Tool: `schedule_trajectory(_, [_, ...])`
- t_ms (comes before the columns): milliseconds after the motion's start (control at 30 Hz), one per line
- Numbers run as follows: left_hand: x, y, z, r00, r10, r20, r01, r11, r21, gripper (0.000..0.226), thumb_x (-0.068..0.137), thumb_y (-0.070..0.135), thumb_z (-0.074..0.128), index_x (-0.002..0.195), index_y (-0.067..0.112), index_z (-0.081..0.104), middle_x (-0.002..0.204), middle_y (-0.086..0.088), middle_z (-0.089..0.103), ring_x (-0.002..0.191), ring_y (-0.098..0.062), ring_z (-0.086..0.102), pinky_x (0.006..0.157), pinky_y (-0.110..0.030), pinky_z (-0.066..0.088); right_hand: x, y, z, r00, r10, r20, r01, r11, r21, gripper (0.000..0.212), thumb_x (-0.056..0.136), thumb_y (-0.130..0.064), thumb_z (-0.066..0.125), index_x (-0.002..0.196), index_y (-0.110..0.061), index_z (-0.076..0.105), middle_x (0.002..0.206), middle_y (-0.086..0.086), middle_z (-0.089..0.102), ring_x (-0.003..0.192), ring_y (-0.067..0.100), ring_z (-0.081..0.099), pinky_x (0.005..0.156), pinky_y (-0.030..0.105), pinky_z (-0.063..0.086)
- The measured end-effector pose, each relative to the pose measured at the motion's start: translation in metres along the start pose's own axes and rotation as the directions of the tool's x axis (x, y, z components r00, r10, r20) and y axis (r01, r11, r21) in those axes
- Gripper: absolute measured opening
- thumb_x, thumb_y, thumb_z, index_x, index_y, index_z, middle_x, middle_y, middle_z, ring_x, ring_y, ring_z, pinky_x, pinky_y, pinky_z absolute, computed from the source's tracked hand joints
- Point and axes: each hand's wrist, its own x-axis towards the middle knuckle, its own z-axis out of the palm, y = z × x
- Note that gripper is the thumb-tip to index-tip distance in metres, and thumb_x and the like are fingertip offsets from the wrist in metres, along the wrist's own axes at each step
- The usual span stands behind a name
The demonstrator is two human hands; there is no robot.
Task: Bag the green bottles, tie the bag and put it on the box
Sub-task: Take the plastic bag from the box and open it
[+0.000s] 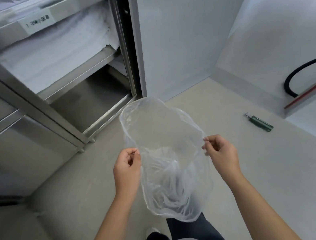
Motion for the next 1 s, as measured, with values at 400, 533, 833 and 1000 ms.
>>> schedule_trajectory(400, [0.243,0.096,0.186,0.972,0.126,0.196,-0.168,0.962,0.213,0.008,0.088,0.016,0.054,0.082,0.018,0.059,0.066,-0.003,0.058,0.061,-0.015,0.051,0.062,-0.027,0.042,0.268,-0.034,-0.014,0.983,0.119,-0.138,-0.117,0.993,0.022,0.011,0.088,-0.015,0.052,0.085,-0.022,0.060,0.072,-0.003,0.066,0.070,0.023,0.061,0.059,0.027,0.044])
schedule_trajectory(533, [0.249,0.099,0.191,0.971,0.152,0.186,-0.189,0.961,0.202,0.007,0.088,0.019,0.054,0.083,0.019,0.059,0.070,-0.007,0.061,0.064,-0.018,0.053,0.064,-0.033,0.045,0.276,-0.038,-0.021,0.984,0.099,-0.147,-0.097,0.995,0.022,0.012,0.089,-0.015,0.051,0.087,-0.021,0.061,0.072,-0.003,0.065,0.072,0.023,0.062,0.062,0.029,0.045])
schedule_trajectory(833, [0.357,0.093,0.304,0.888,0.294,0.353,-0.364,0.919,0.151,0.004,0.089,0.019,0.053,0.086,0.020,0.056,0.069,0.008,0.057,0.064,-0.012,0.051,0.065,-0.030,0.044,0.388,-0.017,-0.010,0.920,0.182,-0.346,-0.146,0.981,0.125,0.014,0.089,-0.012,0.049,0.089,-0.021,0.059,0.073,-0.004,0.065,0.075,0.020,0.064,0.061,0.020,0.043])
schedule_trajectory(1000, [0.415,0.062,0.368,0.779,0.439,0.448,-0.520,0.851,0.069,0.003,0.089,0.018,0.053,0.088,0.019,0.056,0.063,0.008,0.054,0.060,-0.010,0.049,0.058,-0.026,0.041,0.451,0.026,0.000,0.840,0.224,-0.494,-0.150,0.971,0.185,0.014,0.088,-0.011,0.049,0.088,-0.021,0.059,0.075,-0.003,0.066,0.074,0.018,0.064,0.066,0.024,0.045])
